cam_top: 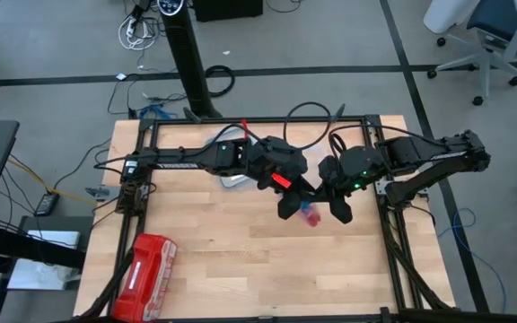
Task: Roll bandage
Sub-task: Close the transparent zip bag
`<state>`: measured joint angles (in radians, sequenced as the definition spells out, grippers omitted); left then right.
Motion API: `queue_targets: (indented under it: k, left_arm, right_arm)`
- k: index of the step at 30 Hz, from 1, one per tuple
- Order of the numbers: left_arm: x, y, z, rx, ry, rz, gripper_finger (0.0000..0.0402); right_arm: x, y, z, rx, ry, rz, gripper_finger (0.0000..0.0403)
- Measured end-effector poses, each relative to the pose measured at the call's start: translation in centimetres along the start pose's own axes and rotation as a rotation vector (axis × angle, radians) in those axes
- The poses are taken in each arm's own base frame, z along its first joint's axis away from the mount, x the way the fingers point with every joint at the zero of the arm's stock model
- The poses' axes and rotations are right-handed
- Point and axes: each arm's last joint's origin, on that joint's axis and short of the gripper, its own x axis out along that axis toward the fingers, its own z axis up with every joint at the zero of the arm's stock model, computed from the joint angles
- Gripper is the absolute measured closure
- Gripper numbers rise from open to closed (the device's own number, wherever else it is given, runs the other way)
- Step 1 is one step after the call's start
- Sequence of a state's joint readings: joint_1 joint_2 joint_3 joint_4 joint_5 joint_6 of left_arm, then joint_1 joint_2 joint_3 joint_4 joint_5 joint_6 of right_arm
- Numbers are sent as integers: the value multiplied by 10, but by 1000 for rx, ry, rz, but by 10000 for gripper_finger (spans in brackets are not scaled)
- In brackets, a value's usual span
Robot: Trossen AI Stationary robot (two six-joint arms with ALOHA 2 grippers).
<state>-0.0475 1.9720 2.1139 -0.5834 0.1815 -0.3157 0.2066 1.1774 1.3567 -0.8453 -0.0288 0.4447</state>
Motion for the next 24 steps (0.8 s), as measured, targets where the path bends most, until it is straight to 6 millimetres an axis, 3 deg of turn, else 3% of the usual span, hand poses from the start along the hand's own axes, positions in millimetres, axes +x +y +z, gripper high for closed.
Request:
queue_targets:
  k: [9,24]
  left_arm:
    - [0,0,-2,-2,19,5,376]
    - [-1,1,-5,11,54,4,383]
  right_arm:
    - [0,0,-1,0,5,-4,403]
    - [0,-1,-2,6,19,-11,403]
